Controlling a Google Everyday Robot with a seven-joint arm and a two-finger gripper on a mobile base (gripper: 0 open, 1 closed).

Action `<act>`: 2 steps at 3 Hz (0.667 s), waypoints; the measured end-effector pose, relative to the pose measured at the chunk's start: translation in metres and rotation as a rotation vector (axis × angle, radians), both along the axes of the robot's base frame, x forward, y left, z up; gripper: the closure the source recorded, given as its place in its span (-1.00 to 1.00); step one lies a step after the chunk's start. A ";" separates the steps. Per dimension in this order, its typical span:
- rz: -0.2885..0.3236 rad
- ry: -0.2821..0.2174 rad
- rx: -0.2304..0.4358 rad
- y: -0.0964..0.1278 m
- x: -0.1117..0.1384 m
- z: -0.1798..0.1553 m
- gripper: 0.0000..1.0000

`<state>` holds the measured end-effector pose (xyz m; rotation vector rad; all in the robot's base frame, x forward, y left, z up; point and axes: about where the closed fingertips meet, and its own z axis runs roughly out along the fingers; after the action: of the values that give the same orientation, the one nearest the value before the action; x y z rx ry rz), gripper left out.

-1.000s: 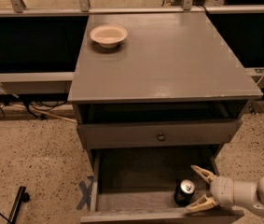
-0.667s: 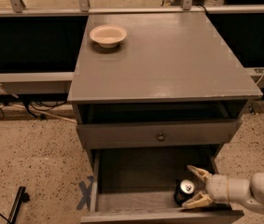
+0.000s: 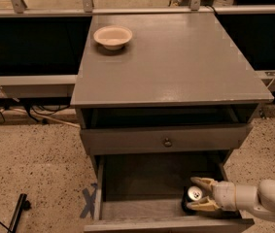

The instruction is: Pick pepsi can from middle drawer and place on counter

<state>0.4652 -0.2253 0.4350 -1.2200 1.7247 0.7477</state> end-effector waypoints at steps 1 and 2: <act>0.000 0.020 0.087 0.001 -0.001 0.000 0.25; 0.017 0.021 0.200 0.004 -0.005 0.016 0.72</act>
Offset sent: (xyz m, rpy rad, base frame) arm -0.0101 0.0005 0.0364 0.3317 0.0215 0.0337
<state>0.4606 -0.2211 0.4509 -1.0941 1.6151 0.9227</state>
